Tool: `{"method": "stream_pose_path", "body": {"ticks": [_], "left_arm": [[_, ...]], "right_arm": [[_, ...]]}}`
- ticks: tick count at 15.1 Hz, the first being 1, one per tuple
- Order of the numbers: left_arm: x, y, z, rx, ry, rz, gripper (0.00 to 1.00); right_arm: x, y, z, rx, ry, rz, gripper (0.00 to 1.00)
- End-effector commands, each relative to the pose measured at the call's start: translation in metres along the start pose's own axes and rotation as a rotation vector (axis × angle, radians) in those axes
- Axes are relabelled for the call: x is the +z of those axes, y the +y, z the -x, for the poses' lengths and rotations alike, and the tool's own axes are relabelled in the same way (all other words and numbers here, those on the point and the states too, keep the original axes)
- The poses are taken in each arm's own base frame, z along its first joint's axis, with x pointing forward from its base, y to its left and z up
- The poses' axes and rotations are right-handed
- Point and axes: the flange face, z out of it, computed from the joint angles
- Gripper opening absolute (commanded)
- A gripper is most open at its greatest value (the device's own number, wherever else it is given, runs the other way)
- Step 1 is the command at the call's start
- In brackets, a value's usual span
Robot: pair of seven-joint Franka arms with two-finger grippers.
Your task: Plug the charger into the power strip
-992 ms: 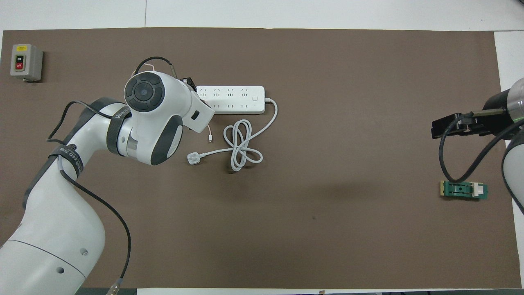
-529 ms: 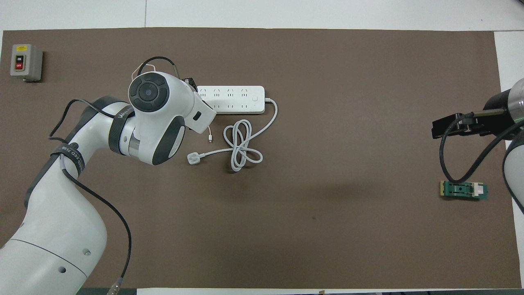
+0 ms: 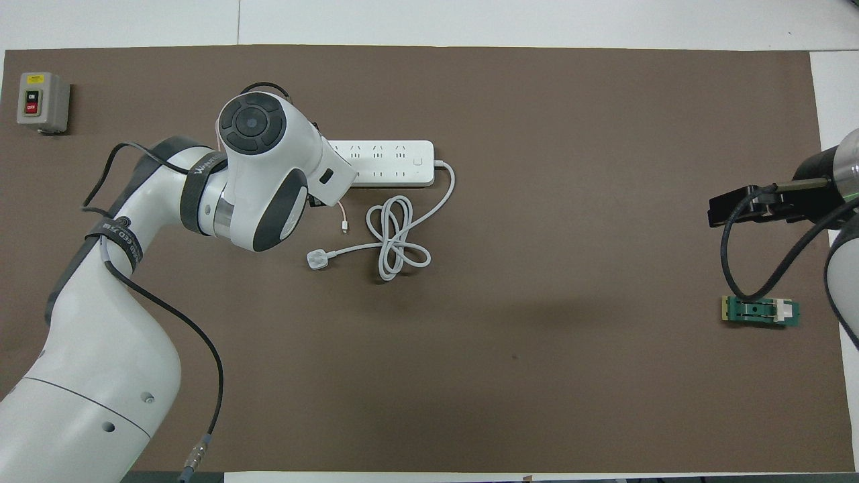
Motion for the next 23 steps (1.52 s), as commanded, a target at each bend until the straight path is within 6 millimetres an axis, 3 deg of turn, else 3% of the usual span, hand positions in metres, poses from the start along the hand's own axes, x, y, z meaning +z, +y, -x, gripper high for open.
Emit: {"method": "stream_pose_path", "body": {"ticks": [1, 3, 8, 12, 21, 23], "left_arm": [[0.012, 0.001, -0.005, -0.008, -0.008, 0.024, 0.0], [0.022, 0.001, -0.004, -0.004, -0.021, 0.034, 0.0], [0.023, -0.01, -0.01, 0.06, -0.039, 0.021, 0.0], [0.045, -0.016, -0.022, 0.099, -0.052, 0.072, 0.0], [0.036, -0.034, -0.02, 0.121, -0.026, 0.06, 0.0], [0.048, -0.031, -0.022, 0.134, -0.032, 0.072, 0.0]], "right_arm": [[-0.002, 0.002, 0.006, 0.018, -0.01, 0.007, 1.0], [-0.002, 0.003, 0.006, 0.02, -0.012, 0.006, 1.0], [-0.002, 0.003, 0.006, 0.02, -0.01, 0.006, 1.0], [-0.002, 0.004, 0.006, 0.022, -0.012, 0.006, 1.0], [-0.002, 0.004, 0.006, 0.022, -0.012, 0.006, 1.0], [-0.002, 0.005, 0.006, 0.023, -0.012, 0.006, 1.0]]}}
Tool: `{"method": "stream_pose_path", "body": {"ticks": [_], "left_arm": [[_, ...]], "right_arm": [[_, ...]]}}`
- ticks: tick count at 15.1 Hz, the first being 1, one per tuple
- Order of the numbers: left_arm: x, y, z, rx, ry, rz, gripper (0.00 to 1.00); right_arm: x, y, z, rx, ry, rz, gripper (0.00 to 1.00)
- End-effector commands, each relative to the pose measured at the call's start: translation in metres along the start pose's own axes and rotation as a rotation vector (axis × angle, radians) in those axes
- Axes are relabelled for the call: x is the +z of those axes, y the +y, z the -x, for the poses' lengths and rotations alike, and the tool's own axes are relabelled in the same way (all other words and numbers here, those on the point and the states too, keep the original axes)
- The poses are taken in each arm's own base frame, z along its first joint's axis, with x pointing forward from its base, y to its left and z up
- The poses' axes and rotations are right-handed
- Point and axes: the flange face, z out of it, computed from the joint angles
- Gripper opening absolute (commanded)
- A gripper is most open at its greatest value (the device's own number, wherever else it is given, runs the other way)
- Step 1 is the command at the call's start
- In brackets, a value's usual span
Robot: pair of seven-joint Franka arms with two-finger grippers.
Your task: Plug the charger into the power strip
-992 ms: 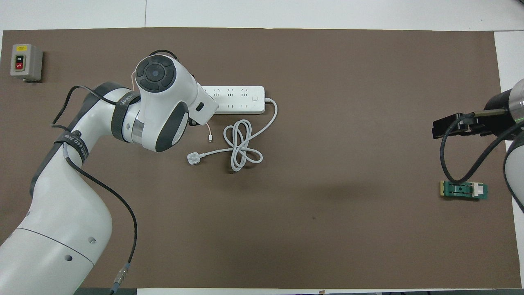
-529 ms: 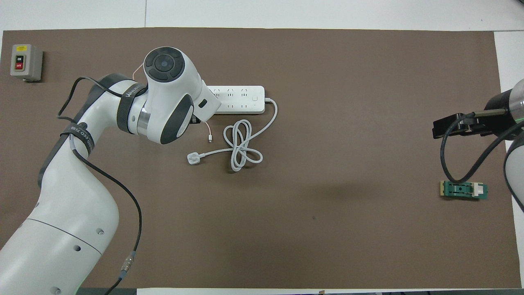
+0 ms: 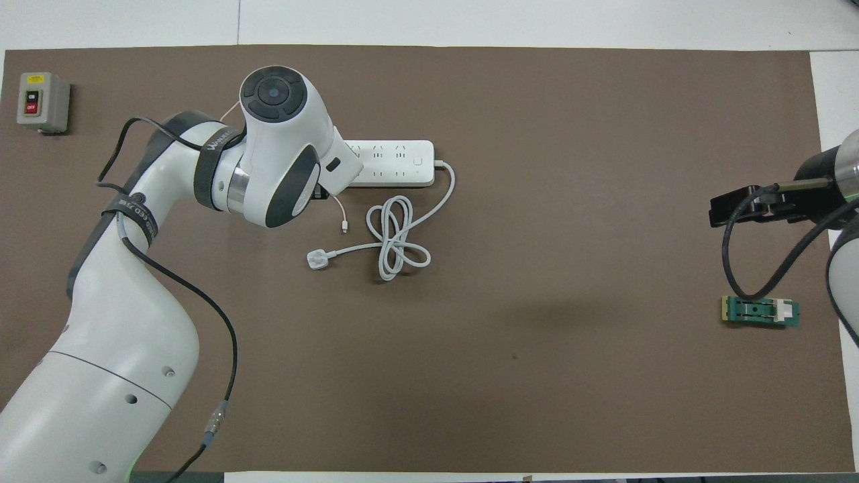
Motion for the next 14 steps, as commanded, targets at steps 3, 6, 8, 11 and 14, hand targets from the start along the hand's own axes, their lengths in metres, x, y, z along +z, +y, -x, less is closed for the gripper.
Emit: {"method": "stream_pose_path", "body": {"ticks": [3, 6, 8, 11, 14], "left_arm": [[0.038, -0.02, -0.015, 0.014, 0.035, -0.015, 0.0], [0.037, -0.024, -0.011, 0.01, 0.042, -0.025, 0.0], [0.036, -0.023, -0.011, 0.008, 0.045, -0.024, 0.0], [0.031, -0.023, -0.012, -0.001, 0.048, -0.024, 0.3], [0.017, -0.027, -0.004, -0.005, 0.051, -0.041, 1.0]], "right_arm": [[-0.002, 0.003, 0.006, 0.021, -0.012, 0.006, 1.0], [-0.002, 0.003, 0.006, 0.019, -0.012, 0.006, 1.0], [-0.002, 0.003, 0.006, 0.019, -0.012, 0.006, 1.0], [-0.002, 0.004, 0.006, 0.021, -0.012, 0.006, 1.0], [-0.002, 0.004, 0.006, 0.022, -0.012, 0.006, 1.0]]}}
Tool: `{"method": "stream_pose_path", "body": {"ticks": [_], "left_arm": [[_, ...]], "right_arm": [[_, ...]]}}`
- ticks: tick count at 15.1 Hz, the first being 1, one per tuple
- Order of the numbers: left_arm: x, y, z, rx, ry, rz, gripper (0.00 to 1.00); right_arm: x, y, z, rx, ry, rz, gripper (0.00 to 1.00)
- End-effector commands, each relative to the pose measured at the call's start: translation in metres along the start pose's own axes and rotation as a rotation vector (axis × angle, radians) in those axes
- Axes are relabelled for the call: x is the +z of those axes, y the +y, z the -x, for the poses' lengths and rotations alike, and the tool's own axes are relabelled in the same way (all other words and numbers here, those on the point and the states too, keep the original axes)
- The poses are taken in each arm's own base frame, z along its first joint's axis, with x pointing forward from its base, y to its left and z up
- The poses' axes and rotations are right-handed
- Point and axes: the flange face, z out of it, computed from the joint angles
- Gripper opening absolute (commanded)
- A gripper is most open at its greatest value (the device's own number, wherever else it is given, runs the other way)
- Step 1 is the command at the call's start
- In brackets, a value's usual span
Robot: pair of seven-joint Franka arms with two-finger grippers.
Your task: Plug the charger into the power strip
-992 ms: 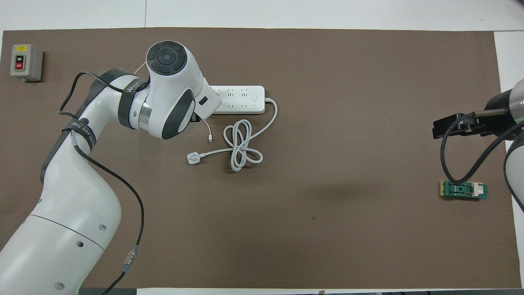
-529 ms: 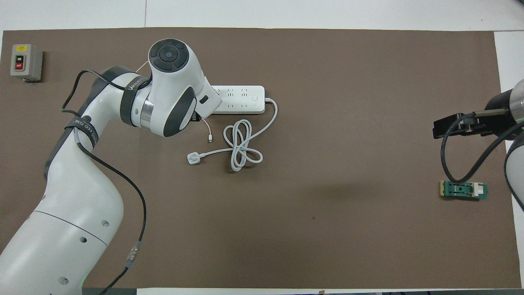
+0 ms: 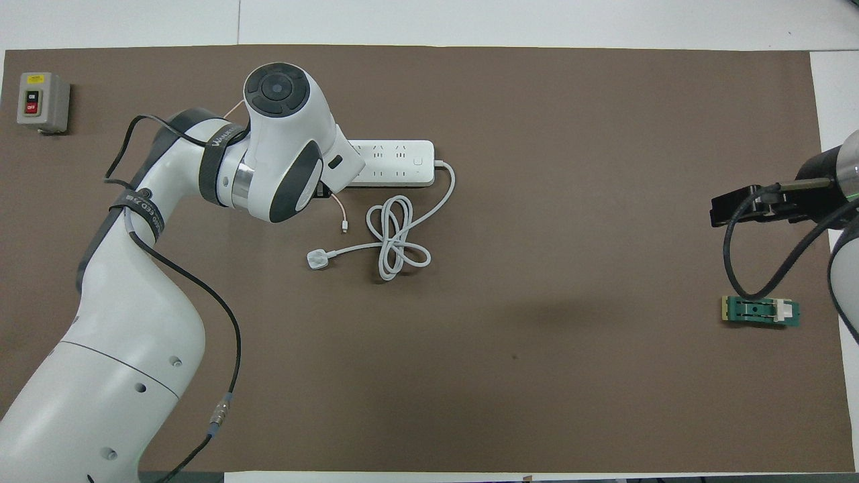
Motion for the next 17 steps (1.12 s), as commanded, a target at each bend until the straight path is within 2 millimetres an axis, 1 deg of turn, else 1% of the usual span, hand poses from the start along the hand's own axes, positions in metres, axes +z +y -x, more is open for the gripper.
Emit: {"method": "stream_pose_path", "body": {"ticks": [1, 2, 5, 7, 9, 10, 11, 13, 16, 17], "left_arm": [[-0.003, -0.02, 0.001, -0.009, 0.039, -0.05, 1.0], [-0.007, -0.019, 0.002, -0.012, 0.041, -0.051, 1.0], [-0.03, -0.018, 0.007, -0.016, 0.042, -0.055, 1.0], [-0.05, -0.017, 0.023, -0.047, 0.057, -0.077, 1.0], [-0.075, -0.017, 0.048, -0.097, 0.074, -0.109, 1.0], [-0.089, -0.016, 0.049, -0.141, 0.112, -0.106, 1.0], [-0.108, -0.012, 0.054, -0.195, 0.143, -0.1, 1.0], [-0.137, -0.005, 0.066, -0.279, 0.145, -0.088, 1.0], [-0.184, 0.008, 0.105, -0.468, 0.145, -0.049, 1.0], [-0.195, 0.008, 0.128, -0.551, 0.146, -0.044, 1.0]], "right_arm": [[-0.002, 0.003, 0.006, 0.02, -0.012, 0.006, 1.0], [-0.002, 0.004, 0.006, 0.02, -0.012, 0.006, 1.0], [-0.001, 0.003, 0.006, 0.017, -0.013, 0.006, 1.0], [-0.001, 0.003, 0.006, 0.017, -0.013, 0.006, 1.0], [-0.002, 0.003, 0.006, 0.015, -0.012, 0.007, 1.0], [-0.002, 0.003, 0.006, 0.015, -0.012, 0.007, 1.0], [-0.002, 0.003, 0.006, 0.015, -0.013, 0.007, 1.0], [-0.002, 0.003, 0.006, 0.015, -0.012, 0.007, 1.0], [-0.002, 0.003, 0.006, 0.018, -0.012, 0.007, 1.0], [-0.002, 0.002, 0.006, 0.018, -0.012, 0.007, 1.0]]}}
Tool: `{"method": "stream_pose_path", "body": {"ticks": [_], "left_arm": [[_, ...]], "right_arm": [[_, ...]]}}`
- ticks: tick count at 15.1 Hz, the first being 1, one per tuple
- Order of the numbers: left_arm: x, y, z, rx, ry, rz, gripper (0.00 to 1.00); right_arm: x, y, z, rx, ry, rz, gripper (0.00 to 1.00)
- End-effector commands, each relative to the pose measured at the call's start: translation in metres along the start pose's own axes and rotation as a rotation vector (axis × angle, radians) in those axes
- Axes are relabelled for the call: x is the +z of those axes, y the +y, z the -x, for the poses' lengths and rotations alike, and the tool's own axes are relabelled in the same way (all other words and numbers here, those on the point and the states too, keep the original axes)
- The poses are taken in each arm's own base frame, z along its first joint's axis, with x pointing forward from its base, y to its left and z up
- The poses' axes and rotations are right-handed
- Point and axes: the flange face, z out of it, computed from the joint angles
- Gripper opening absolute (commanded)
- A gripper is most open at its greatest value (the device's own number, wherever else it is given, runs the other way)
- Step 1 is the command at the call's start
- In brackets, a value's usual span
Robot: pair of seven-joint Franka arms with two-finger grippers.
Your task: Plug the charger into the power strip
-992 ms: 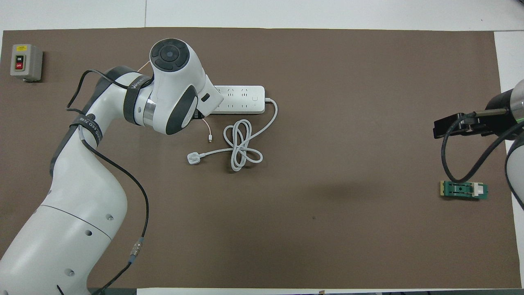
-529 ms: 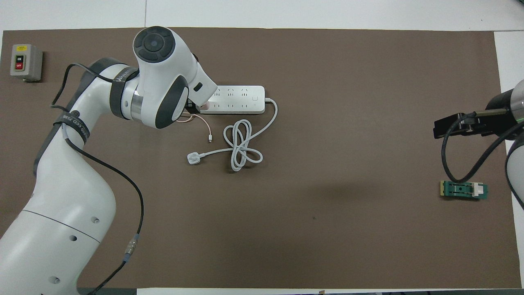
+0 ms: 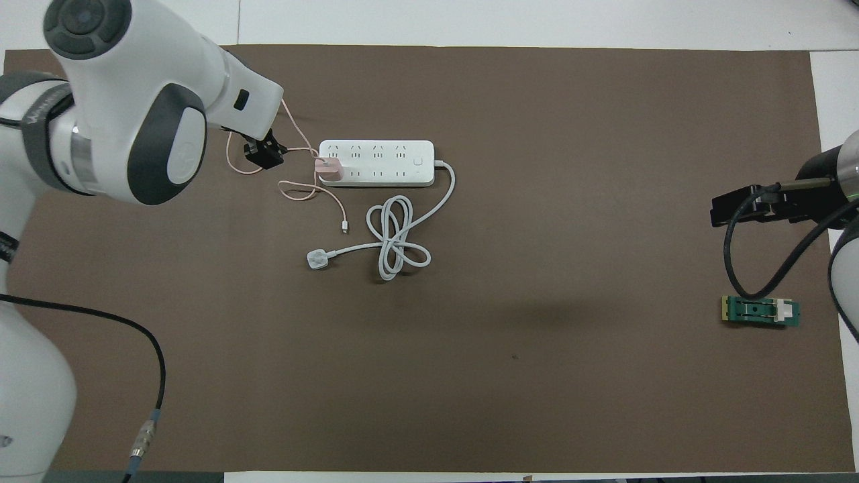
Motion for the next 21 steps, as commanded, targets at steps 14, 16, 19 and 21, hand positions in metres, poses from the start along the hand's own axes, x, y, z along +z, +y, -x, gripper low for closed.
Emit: {"method": "stream_pose_path", "body": {"ticks": [14, 16, 19, 21], "left_arm": [[-0.105, -0.022, 0.157, -0.929, -0.114, 0.039, 1.0], [-0.121, -0.02, 0.17, -0.976, -0.108, 0.029, 1.0], [-0.139, -0.016, 0.182, -0.998, -0.108, 0.025, 1.0], [-0.138, -0.007, 0.202, -1.026, -0.165, 0.071, 1.0]], "right_arm": [[-0.002, 0.001, 0.006, 0.016, -0.012, 0.007, 1.0], [-0.003, 0.001, 0.006, 0.016, -0.01, 0.007, 1.0], [-0.003, 0.001, 0.006, 0.015, -0.01, 0.007, 1.0], [-0.003, 0.0, 0.006, 0.013, -0.01, 0.007, 1.0]]}}
